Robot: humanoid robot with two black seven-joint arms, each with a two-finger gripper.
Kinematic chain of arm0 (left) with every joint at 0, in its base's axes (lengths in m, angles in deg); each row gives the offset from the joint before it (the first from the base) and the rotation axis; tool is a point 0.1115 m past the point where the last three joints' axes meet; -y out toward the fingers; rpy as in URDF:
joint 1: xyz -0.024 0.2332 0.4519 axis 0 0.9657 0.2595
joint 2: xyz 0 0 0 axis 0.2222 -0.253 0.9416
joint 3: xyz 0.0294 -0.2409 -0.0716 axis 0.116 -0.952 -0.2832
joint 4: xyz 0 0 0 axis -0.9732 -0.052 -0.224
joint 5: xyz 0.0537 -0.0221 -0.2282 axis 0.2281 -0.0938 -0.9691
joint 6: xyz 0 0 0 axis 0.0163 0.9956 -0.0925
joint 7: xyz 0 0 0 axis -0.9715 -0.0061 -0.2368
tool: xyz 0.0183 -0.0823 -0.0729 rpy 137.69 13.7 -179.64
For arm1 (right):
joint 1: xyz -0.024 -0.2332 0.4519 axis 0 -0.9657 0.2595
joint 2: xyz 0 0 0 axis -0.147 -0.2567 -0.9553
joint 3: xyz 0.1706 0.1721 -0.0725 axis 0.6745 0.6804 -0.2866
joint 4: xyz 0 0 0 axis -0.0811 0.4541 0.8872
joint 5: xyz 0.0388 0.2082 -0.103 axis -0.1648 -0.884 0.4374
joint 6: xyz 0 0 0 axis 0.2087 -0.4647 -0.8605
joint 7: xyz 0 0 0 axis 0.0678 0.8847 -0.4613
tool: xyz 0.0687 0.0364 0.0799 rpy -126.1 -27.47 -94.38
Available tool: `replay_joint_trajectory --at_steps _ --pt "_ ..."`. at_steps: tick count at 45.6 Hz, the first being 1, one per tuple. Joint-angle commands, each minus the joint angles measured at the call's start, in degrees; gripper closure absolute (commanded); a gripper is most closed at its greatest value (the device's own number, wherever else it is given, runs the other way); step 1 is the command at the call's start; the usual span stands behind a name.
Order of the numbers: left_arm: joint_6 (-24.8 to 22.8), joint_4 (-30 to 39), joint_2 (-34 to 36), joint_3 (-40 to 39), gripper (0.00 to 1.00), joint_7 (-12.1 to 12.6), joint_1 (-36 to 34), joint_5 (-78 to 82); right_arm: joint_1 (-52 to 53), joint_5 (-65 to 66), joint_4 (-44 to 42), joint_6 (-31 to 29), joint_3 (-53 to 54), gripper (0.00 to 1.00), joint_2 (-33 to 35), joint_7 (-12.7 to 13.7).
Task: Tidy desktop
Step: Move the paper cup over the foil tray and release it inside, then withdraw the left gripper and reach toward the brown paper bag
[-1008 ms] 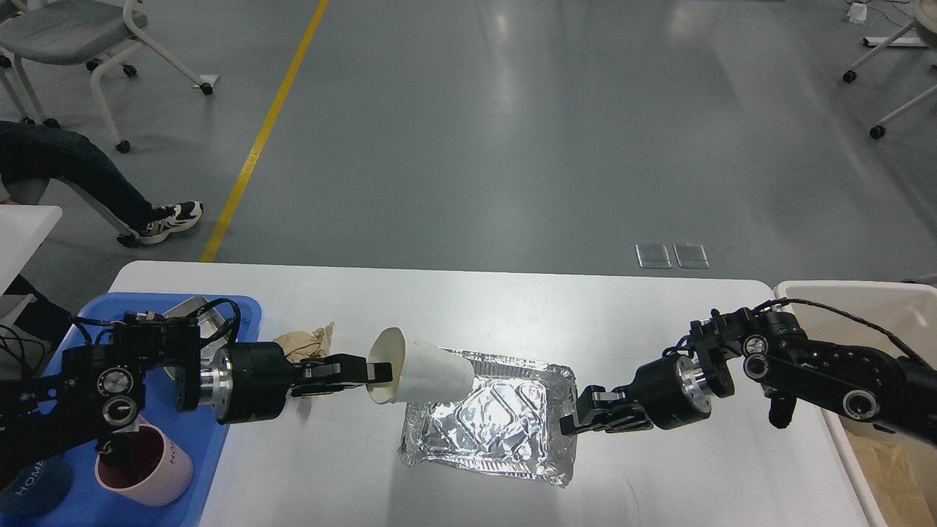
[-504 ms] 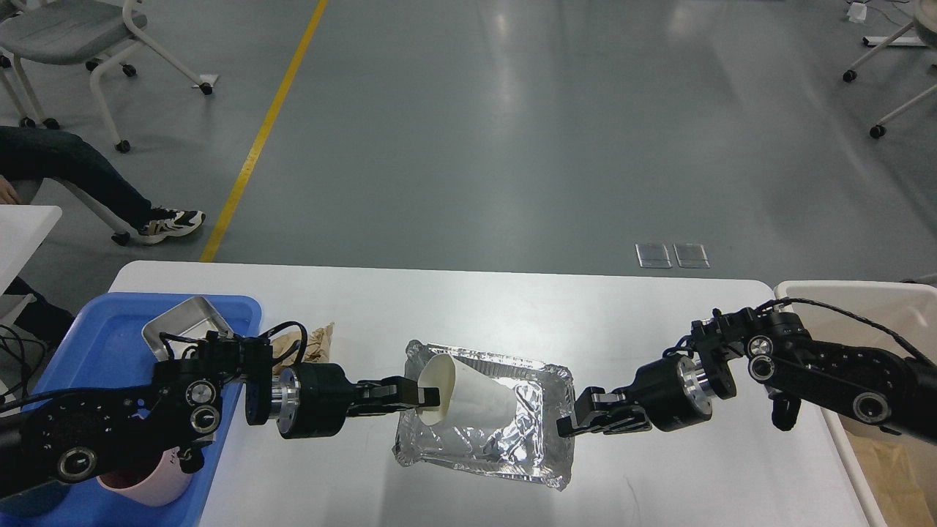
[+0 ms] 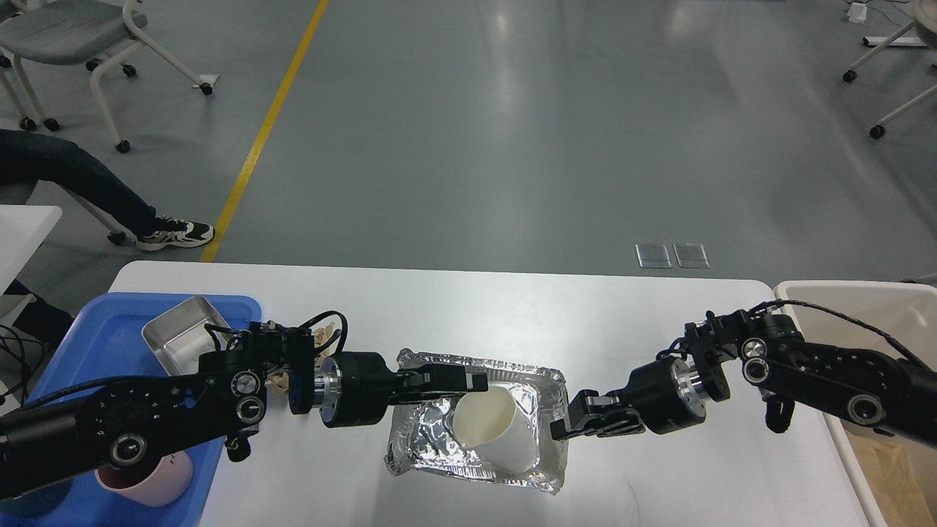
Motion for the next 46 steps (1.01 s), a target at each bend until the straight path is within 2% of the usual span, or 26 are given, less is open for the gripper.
replay_joint_trajectory --at_steps 1,17,25,46 --pt "0.2 0.0 0.2 -0.1 0.27 -0.1 0.1 -0.1 -0.2 0.0 0.0 0.0 0.1 1.00 0.2 -0.1" --pt "0.7 0.4 3.1 -4.9 0.27 -0.4 0.1 -4.4 -0.5 0.1 -0.6 0.0 -0.3 1.00 0.1 -0.1" --pt "0.5 1.2 7.3 -7.7 0.27 -0.5 0.4 -5.1 -0.9 0.0 -0.9 -0.2 -0.1 1.00 0.1 -0.1" --pt "-0.5 5.0 29.4 -8.4 0.27 -0.7 1.7 -11.1 -1.5 0.1 -1.4 -0.1 -0.2 1.00 0.4 -0.1"
